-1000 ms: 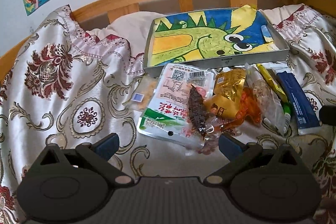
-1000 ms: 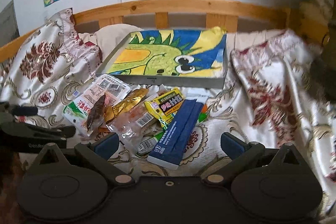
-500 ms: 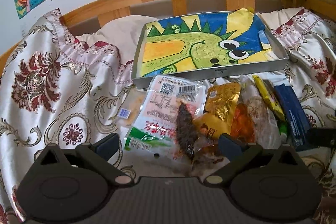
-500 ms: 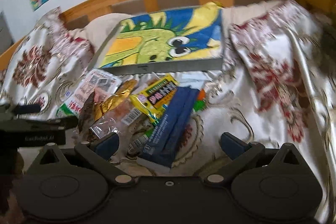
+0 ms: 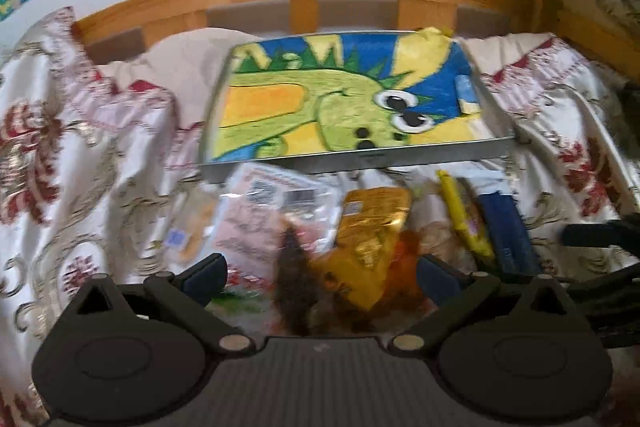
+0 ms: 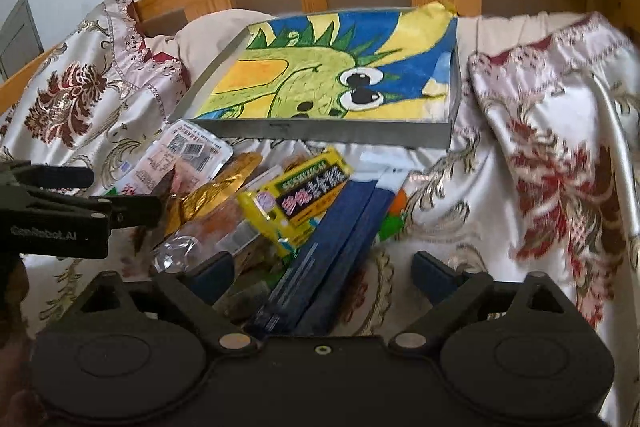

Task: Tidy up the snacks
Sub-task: 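Move both grippers down toward the snack pile in front of the tray, then grasp the dark blue stick packet with the right gripper while the left grasps the brown bread snack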

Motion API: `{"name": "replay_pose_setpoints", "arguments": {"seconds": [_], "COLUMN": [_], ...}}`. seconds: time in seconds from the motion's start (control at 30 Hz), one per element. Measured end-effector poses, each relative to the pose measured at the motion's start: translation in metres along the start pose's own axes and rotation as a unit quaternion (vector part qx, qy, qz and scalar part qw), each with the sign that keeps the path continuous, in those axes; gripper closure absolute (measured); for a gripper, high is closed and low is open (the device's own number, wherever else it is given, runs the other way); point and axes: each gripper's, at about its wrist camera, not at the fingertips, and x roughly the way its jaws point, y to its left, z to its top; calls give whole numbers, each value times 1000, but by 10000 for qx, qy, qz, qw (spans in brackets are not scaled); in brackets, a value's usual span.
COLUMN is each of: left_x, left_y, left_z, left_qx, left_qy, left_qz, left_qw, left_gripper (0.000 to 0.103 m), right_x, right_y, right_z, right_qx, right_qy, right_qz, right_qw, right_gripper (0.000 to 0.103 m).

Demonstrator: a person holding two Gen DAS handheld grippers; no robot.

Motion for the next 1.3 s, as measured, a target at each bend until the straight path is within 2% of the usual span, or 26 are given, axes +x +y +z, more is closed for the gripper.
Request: {"name": "replay_pose_setpoints", "arguments": {"seconds": [0.23,0.3,0.4,0.57,0.9,1.1,1.2,1.3], "left_x": [11,15,18,19,26,45,47,44], "left_y": [-14,-15,-18,-27,-48,-55,-62,-76], "left_z": [6,5,3,2,9,8,3,-1], "left_qx": [-70,-107,-71,192,705,887,1245,1769], "left_qy": [155,194,234,306,135,383,276,127], "left_qz": [-381,-425,-555,-796,-759,-694,-524,-412], "left_qw": [9991,9988,9982,9962,9945,9929,9904,9833], "left_gripper": [1,1,1,4,10,12,19,27], "right_x": [16,18,18,12,5,7,10,15], "right_y": [2,3,3,1,-23,-27,-30,-34], "right_z": [1,0,-1,-2,3,6,8,10], "right_qx": [-151,-189,-230,-388,-114,-162,-205,-180], "right_qy": [86,124,218,239,365,300,250,234], "right_qz": [-55,-107,-278,-594,-488,-531,-609,-572], "right_qw": [9998,9997,9991,9972,9981,9980,9976,9979], "right_gripper": [29,41,54,63,65,61,59,57]}}
